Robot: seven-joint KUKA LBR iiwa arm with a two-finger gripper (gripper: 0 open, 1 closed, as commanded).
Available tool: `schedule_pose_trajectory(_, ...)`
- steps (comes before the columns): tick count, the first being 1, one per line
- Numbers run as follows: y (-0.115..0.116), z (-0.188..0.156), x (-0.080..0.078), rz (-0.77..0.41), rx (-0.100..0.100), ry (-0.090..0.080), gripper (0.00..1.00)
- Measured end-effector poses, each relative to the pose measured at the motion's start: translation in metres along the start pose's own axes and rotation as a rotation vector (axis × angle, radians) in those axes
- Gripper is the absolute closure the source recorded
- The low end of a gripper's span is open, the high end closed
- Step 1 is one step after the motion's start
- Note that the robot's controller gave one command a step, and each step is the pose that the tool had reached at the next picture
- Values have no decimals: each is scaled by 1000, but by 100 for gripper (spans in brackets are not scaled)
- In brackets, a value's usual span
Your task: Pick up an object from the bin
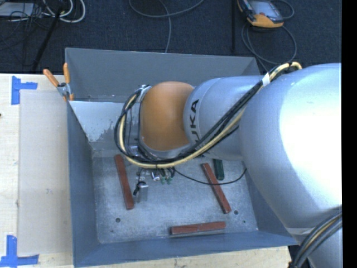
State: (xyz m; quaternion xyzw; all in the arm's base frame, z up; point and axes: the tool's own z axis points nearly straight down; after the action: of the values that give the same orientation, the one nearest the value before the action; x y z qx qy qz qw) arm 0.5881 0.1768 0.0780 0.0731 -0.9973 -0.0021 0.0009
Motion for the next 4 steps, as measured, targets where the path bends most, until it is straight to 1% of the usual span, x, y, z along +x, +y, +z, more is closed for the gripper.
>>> schedule_pose_trajectory(1, -102, -68, 24, 42, 8, -6, 0)
schedule_pose_trajectory(2, -112, -8, -19, 69, 4, -4, 0)
schedule_pose_trajectory(3, -119, 7, -18, 33, 3, -6, 0)
schedule_pose_trajectory(4, -150, -83, -11, 211, 5, -10, 0)
